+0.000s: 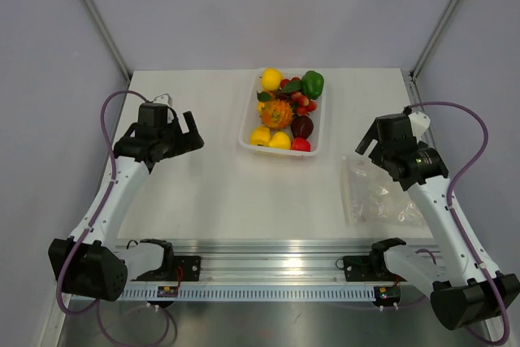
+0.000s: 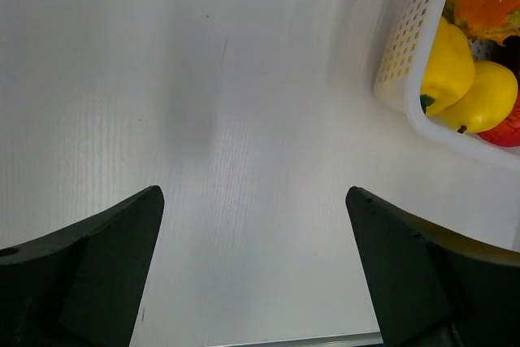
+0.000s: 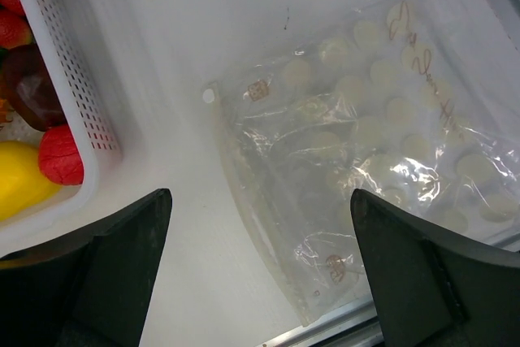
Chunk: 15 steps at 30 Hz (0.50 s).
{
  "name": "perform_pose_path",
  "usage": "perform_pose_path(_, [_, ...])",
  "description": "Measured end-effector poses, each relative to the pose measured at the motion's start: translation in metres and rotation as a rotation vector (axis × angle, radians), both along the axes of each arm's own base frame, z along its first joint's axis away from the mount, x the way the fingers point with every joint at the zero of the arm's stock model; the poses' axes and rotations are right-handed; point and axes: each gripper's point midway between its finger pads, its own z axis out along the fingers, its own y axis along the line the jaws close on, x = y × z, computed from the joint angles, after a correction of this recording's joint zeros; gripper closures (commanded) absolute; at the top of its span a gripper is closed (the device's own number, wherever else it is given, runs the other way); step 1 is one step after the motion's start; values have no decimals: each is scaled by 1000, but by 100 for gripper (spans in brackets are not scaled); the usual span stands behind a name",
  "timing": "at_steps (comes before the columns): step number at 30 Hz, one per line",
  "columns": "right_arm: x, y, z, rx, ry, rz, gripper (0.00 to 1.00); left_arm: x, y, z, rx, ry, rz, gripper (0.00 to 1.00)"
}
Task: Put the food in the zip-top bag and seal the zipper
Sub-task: Pick up the zipper food storage bag at the center of the board.
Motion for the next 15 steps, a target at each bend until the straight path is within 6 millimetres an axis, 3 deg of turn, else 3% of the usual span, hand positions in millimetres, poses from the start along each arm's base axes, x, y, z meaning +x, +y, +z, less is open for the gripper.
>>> perform_pose_path(10, [-3,14,-2,5,19,106,1,-1,-3,0,-9,1,-20,1])
perform_pose_path(15, [-2,51,-21,-77,146,238,2,-2,-8,1,-23,3,-38,1])
